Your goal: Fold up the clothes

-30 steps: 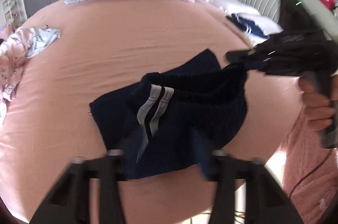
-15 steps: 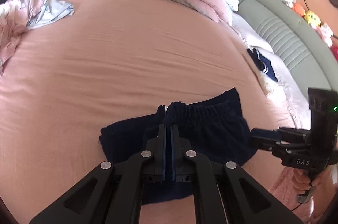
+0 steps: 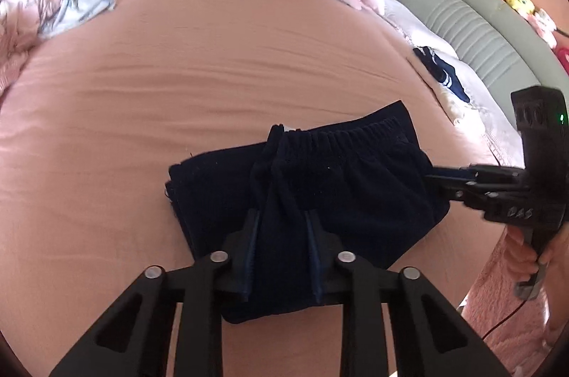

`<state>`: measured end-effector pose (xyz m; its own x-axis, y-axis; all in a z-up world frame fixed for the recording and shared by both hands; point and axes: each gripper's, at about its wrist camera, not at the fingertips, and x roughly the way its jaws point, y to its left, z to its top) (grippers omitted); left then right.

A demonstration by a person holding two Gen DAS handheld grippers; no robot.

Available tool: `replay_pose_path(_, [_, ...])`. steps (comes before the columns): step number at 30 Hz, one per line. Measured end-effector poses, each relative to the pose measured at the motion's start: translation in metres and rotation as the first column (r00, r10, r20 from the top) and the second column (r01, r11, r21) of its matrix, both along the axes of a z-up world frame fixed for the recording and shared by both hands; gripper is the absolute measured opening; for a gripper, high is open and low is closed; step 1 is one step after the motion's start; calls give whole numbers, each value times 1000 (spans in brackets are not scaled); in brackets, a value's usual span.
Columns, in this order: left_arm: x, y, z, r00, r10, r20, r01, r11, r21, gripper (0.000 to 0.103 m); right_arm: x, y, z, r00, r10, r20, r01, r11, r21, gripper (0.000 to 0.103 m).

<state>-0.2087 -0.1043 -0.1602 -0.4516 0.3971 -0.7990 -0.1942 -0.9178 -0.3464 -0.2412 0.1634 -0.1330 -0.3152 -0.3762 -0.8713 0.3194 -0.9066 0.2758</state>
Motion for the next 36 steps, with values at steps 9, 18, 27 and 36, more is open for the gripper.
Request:
replay_pose_path(9, [26,-13,6,995,100,-19,-100,995,31,8,-9,-26,30,975,125,-186,-112,991,78,11])
replay_pose_path(18, [26,-16,22,980,154,-124,-166,982,-93,28,-25,-13,6,994,14,-112,-5,996,83,12])
replay_pose_path(27, [1,23,15,982,-131,-132,116,986,-120,33,-5,-59,20,968,220,-124,-216,975,45,12])
replay_pose_path(36, [-11,4,8,985,-68,-156,39,983,-182,31,-24,-19,-14,990,140,-4,-139,989,47,11])
